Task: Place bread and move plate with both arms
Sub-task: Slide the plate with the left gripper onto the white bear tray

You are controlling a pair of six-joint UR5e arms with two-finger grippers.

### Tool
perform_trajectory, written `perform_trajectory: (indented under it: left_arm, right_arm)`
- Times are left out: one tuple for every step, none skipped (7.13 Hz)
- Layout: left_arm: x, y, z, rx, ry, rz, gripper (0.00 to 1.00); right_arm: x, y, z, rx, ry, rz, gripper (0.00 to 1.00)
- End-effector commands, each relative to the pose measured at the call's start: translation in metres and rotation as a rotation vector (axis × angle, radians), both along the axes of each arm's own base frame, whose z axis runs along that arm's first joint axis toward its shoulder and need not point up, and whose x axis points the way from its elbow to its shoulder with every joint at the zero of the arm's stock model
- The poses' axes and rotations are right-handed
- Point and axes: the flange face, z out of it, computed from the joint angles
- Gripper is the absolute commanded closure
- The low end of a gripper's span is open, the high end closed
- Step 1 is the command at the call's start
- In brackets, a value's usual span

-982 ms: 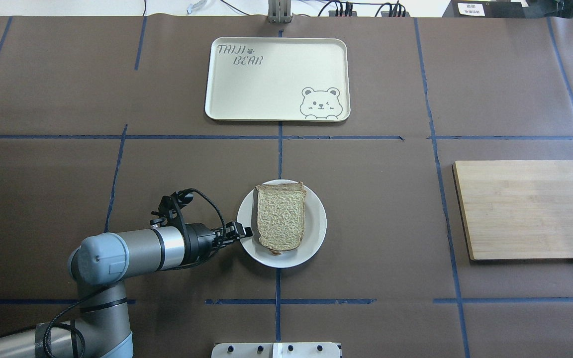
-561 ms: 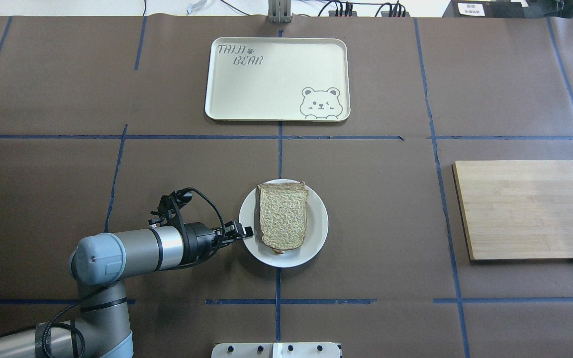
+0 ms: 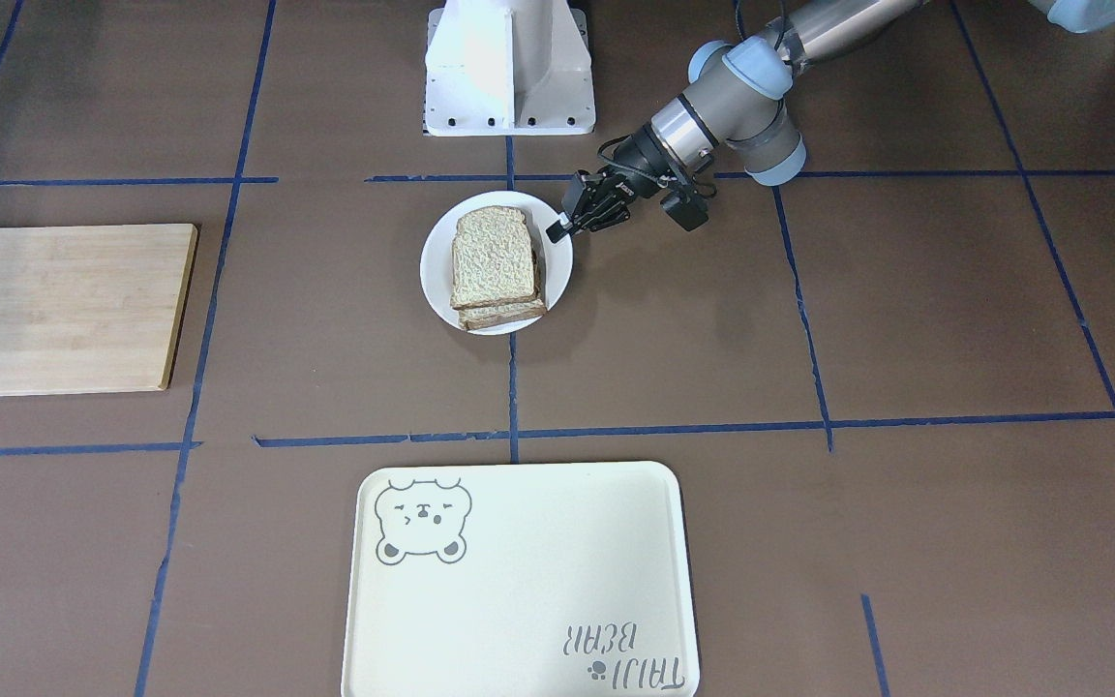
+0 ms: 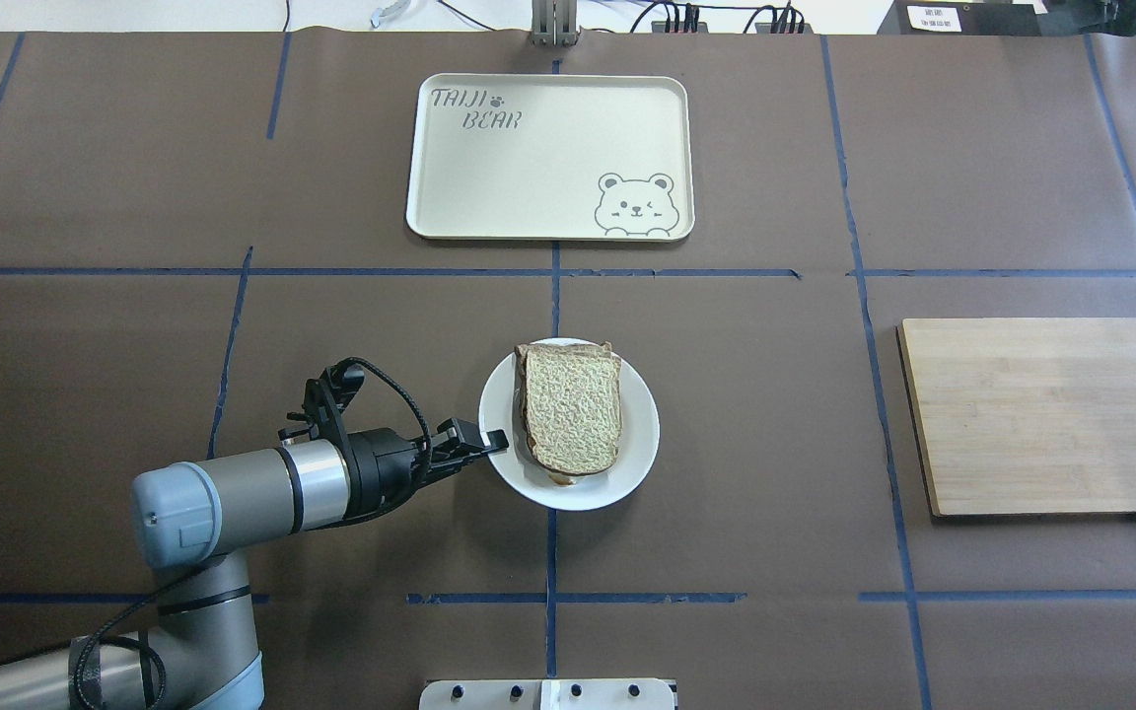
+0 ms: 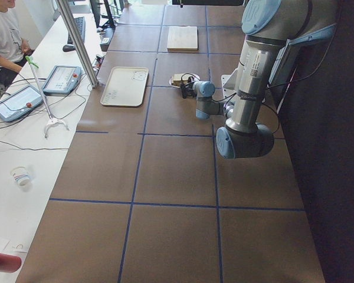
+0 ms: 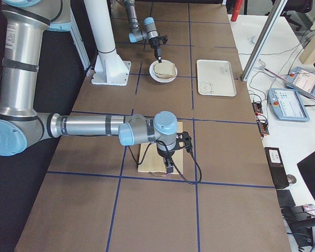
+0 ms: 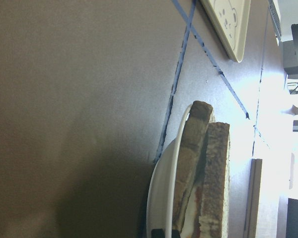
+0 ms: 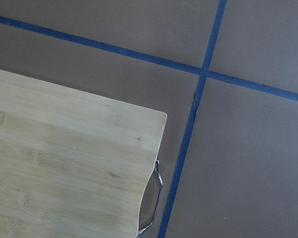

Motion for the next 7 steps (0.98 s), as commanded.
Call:
perform_trajectory:
  left_arm:
    - [-0.015, -0.019, -0.002, -0.042, 0.055, -0.059, 1.0]
    - [-0.027, -0.036, -0.004, -0.088, 0.08, -0.082, 1.0]
    - [-0.036, -0.055, -0.005, -0.103, 0.088, -0.113, 1.0]
    - [-0.031, -0.082, -0.007, -0.17, 0.108, -0.139, 1.0]
    - [-0.019, -0.122, -0.006, -0.236, 0.112, -0.178, 1.0]
    - [-0.014, -0.164, -0.002, -0.313, 0.117, -0.222, 1.0]
    - [-0.009, -0.208, -0.005, -0.383, 0.127, -0.265, 1.0]
  right_arm:
    - [0.0, 0.0, 0.0, 0.0, 0.001, 0.0, 0.0]
    - [0.0, 0.0, 0.0, 0.0, 0.001, 0.0, 0.0]
    - [0.0, 0.0, 0.0, -0.002, 0.001, 0.0, 0.0]
    - [0.0, 0.0, 0.0, -0.002, 0.001, 0.0, 0.0]
    - [0.0, 0.001, 0.001, -0.002, 0.001, 0.0, 0.0]
    - [0.0, 0.0, 0.001, -0.002, 0.003, 0.0, 0.0]
    - [0.0, 0.0, 0.0, 0.0, 0.004, 0.001, 0.0]
